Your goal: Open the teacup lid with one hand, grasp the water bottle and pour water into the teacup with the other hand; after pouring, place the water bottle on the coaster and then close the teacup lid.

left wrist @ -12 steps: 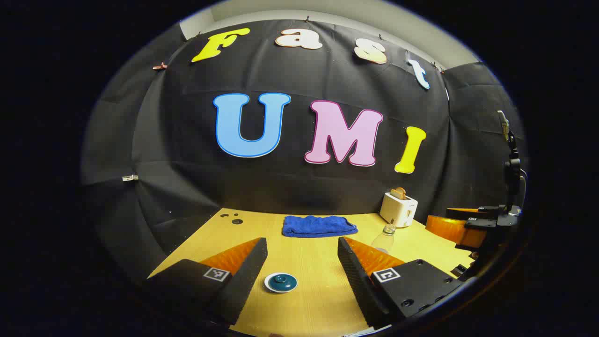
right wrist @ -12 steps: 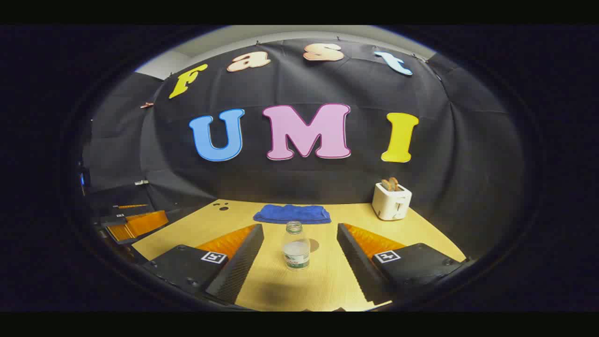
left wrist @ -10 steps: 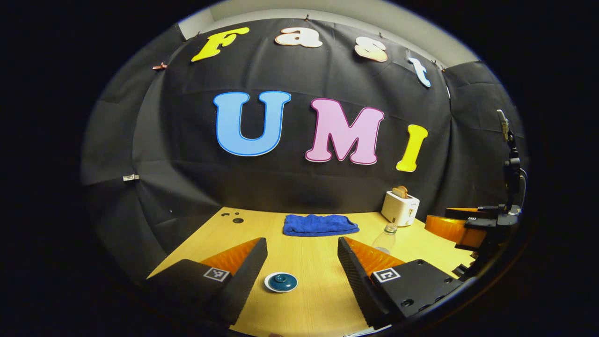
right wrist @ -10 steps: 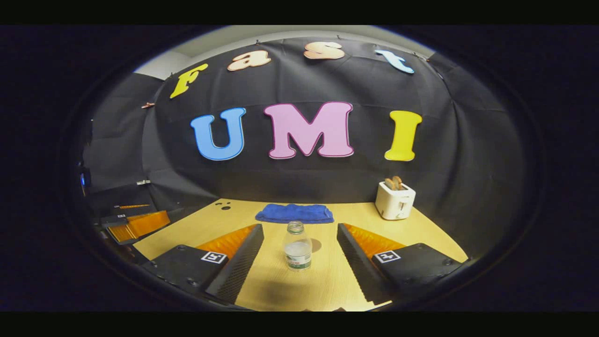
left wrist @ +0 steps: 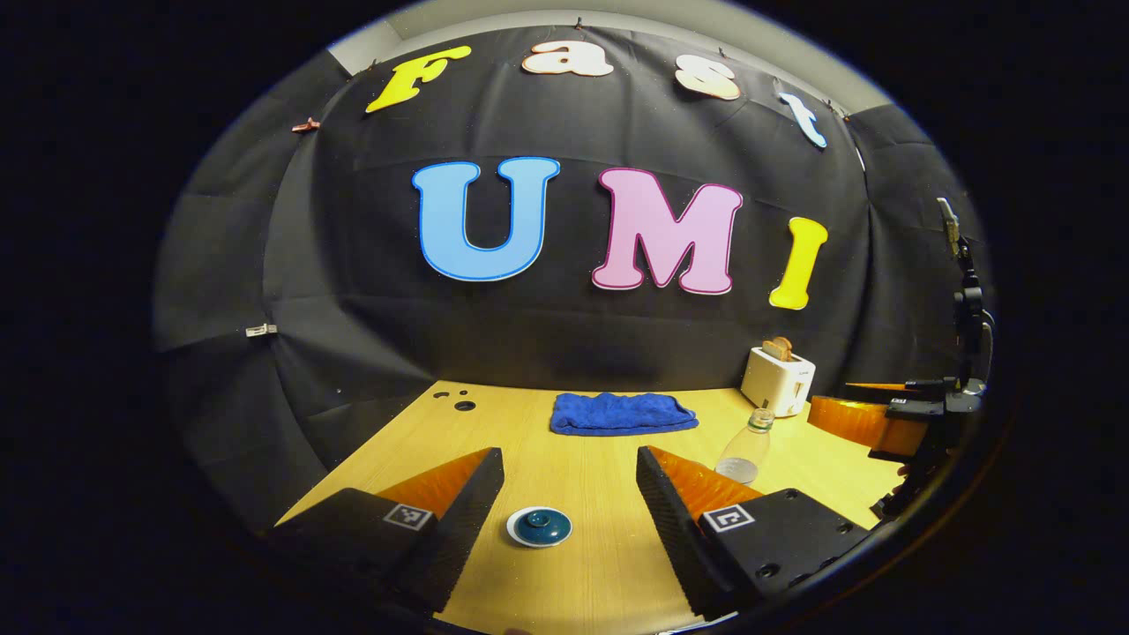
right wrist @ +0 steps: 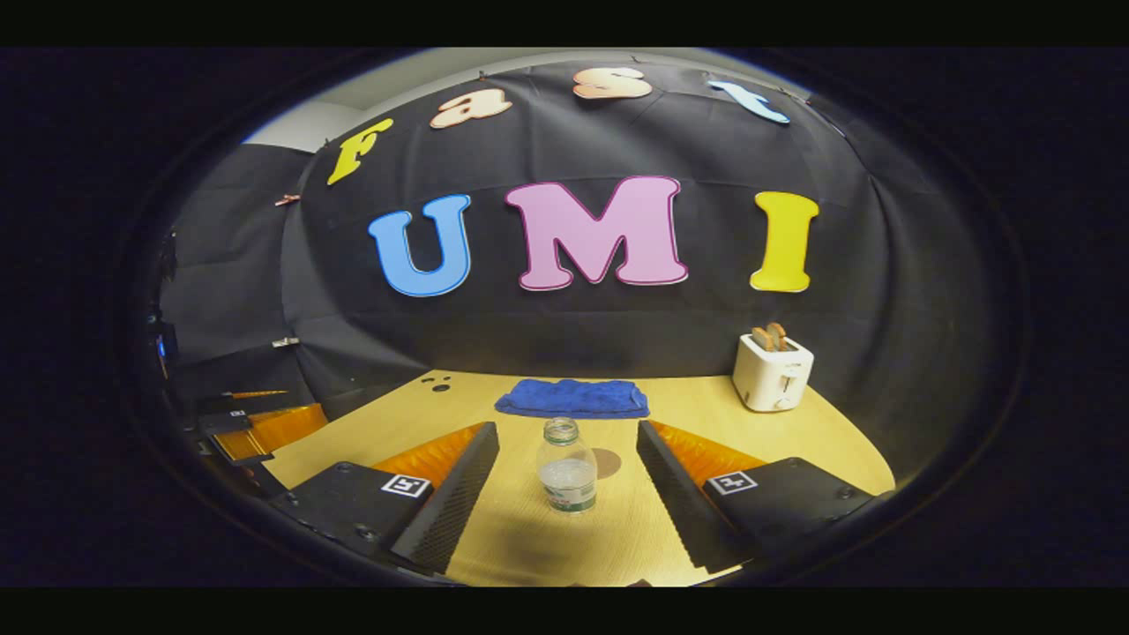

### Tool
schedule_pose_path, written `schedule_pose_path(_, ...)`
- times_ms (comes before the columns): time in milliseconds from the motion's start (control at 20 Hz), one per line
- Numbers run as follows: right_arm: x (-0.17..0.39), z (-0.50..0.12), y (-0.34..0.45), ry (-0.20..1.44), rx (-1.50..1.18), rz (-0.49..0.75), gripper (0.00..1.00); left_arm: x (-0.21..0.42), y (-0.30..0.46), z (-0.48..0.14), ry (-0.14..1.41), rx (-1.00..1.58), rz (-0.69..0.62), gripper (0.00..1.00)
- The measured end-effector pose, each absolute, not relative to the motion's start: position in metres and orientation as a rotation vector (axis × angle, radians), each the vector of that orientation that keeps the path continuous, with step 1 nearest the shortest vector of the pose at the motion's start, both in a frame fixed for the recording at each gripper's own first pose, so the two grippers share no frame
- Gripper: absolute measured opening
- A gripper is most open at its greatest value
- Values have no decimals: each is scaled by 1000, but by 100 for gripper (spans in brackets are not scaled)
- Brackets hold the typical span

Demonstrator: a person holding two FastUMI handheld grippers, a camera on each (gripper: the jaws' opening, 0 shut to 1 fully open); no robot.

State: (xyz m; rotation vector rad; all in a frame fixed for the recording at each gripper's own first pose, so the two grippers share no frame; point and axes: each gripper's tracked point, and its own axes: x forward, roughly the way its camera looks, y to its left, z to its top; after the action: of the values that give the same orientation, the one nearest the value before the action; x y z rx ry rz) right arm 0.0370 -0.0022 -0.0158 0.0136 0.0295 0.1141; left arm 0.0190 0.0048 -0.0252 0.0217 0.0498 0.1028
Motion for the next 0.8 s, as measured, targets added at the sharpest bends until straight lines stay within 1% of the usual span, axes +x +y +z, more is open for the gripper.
schedule_pose_path(250,45,-43,-7,75,-4,168,98,26,12,-53,85,71,155,95)
schedule_pose_path(300,46,-43,-7,77,-3,173,94,27,11,-56,87,72,152,95)
schedule_pose_path(350,45,-43,-6,79,-8,179,98,27,11,-60,94,74,151,95)
schedule_pose_path(550,46,-53,2,91,-32,204,98,38,17,-87,133,71,158,95)
schedule_pose_path(700,49,-63,6,117,-22,209,98,55,24,-108,158,57,167,93)
schedule_pose_path(750,51,-68,8,129,-17,209,98,63,29,-114,164,55,170,92)
schedule_pose_path(800,53,-73,9,138,-14,211,98,72,32,-120,168,54,171,88)
